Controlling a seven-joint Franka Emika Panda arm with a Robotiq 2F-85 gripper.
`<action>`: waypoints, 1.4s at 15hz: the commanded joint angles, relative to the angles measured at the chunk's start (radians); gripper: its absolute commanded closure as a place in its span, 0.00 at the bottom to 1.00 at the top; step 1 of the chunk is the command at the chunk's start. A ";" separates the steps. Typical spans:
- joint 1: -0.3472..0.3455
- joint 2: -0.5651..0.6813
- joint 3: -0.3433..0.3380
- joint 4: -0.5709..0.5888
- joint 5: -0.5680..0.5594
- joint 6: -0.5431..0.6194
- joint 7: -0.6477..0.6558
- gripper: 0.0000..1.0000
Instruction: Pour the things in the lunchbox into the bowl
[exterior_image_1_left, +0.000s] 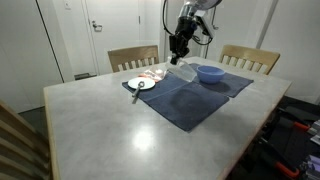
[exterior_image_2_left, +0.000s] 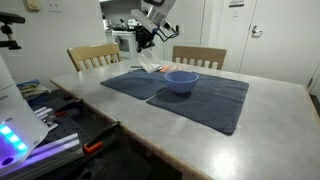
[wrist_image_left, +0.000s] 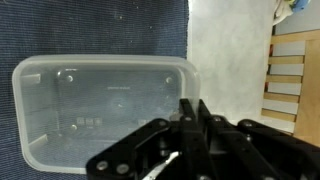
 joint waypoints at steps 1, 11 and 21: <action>0.005 -0.020 0.020 -0.019 -0.116 0.048 0.149 0.98; -0.004 0.082 0.046 0.047 -0.271 0.021 0.358 0.98; -0.008 0.177 0.057 0.129 -0.318 -0.007 0.427 0.54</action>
